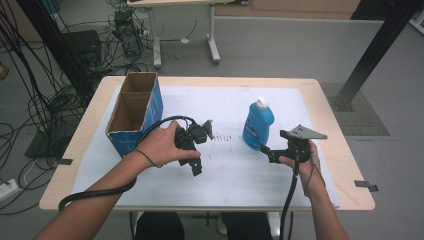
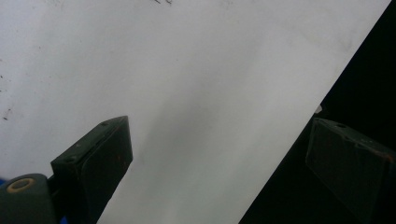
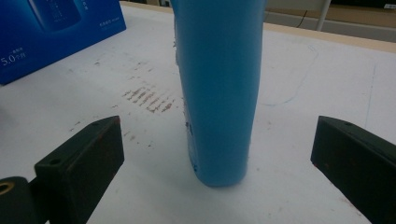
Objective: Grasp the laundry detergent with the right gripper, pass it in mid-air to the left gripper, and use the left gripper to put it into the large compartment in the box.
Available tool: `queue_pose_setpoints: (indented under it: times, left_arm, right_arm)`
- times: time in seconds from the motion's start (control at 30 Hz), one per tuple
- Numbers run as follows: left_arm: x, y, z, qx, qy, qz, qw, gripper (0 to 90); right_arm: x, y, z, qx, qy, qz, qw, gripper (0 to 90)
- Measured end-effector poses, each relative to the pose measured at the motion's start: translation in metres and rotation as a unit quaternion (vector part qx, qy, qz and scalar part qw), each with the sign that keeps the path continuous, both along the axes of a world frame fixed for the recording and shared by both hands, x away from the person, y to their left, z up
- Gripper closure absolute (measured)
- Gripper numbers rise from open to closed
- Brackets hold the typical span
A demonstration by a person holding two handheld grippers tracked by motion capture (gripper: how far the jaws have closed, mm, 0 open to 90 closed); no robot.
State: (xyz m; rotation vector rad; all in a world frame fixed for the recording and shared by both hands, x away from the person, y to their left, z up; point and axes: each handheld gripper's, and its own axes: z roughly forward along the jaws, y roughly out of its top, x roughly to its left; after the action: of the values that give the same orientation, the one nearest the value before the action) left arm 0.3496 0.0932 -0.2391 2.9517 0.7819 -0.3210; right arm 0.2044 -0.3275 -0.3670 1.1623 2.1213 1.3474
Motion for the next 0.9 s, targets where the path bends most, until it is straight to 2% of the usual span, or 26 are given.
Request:
queue_pose_setpoints:
  times: [0.53,0.9]
  left_arm:
    - [-0.001,0.006,-0.002,0.001,-0.001,0.005,1.0000,7.6]
    - [-0.002,0.012,-0.002,0.004,-0.002,0.014,0.9999,7.6]
  right_arm:
    - [0.009,0.013,-0.023,0.002,-0.017,0.006,0.9998,4.4]
    - [0.016,0.028,-0.039,0.002,-0.031,-0.009,0.9995,4.7]
